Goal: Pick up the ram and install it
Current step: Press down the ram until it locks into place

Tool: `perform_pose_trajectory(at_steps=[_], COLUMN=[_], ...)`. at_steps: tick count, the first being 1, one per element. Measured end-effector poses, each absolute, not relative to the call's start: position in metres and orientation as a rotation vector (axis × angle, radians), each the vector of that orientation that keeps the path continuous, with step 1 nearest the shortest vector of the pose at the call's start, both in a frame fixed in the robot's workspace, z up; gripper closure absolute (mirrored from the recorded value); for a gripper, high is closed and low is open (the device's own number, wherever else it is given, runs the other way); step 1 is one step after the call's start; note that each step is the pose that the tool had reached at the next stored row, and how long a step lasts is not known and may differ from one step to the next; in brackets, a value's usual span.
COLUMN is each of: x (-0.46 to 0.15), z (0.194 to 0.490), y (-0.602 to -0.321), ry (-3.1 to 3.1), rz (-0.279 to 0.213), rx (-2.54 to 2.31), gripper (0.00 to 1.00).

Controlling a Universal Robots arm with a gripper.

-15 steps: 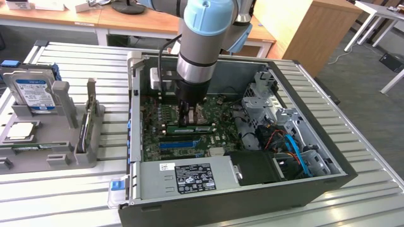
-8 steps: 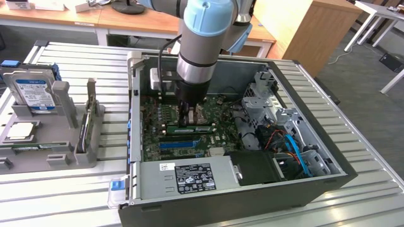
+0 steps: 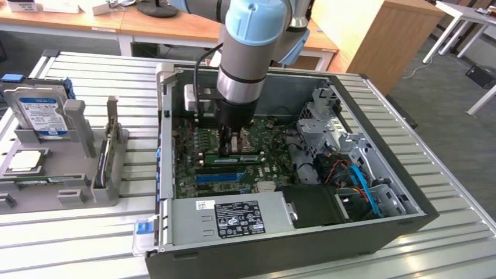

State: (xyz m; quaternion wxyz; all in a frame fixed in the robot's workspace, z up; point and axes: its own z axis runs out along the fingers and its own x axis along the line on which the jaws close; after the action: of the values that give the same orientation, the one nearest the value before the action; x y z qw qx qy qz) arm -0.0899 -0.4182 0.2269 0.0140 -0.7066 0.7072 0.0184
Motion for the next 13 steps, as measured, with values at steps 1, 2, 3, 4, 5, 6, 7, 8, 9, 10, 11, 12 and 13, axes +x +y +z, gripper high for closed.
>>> perform_pose_trajectory(at_steps=[1, 2, 3, 4, 5, 6, 7, 8, 9, 10, 11, 12, 13], x=[-0.0898, -0.0899, -0.0899, -0.0899, -0.0899, -0.0899, -0.0899, -0.0899, -0.0899, -0.0899, -0.0899, -0.0899, -0.0899], z=[0.2264, 0.2260, 0.2258, 0.2258, 0.2258, 0.2258, 0.2257, 0.2253, 0.2248, 0.2244, 0.2239, 0.2237, 0.2237], y=[-0.4182, -0.4182, -0.4182, -0.4182, -0.4182, -0.4182, -0.4182, -0.4182, -0.4182, -0.4182, -0.4182, -0.4183, -0.4183], ry=[2.202, 2.202, 2.202, 2.202, 2.202, 2.202, 2.202, 2.202, 2.202, 2.202, 2.202, 2.203, 2.203], rz=[0.057, 0.057, 0.057, 0.057, 0.057, 0.057, 0.057, 0.057, 0.057, 0.057, 0.057, 0.057, 0.057], rx=[-2.200, -2.200, -2.200, -2.200, -2.200, -2.200, -2.200, -2.200, -2.200, -2.201, -2.200, -2.201, -2.201], gripper=[0.89, 0.89, 0.89, 0.89, 0.89, 0.89, 0.89, 0.89, 0.89, 0.89, 0.89, 0.89, 0.89])
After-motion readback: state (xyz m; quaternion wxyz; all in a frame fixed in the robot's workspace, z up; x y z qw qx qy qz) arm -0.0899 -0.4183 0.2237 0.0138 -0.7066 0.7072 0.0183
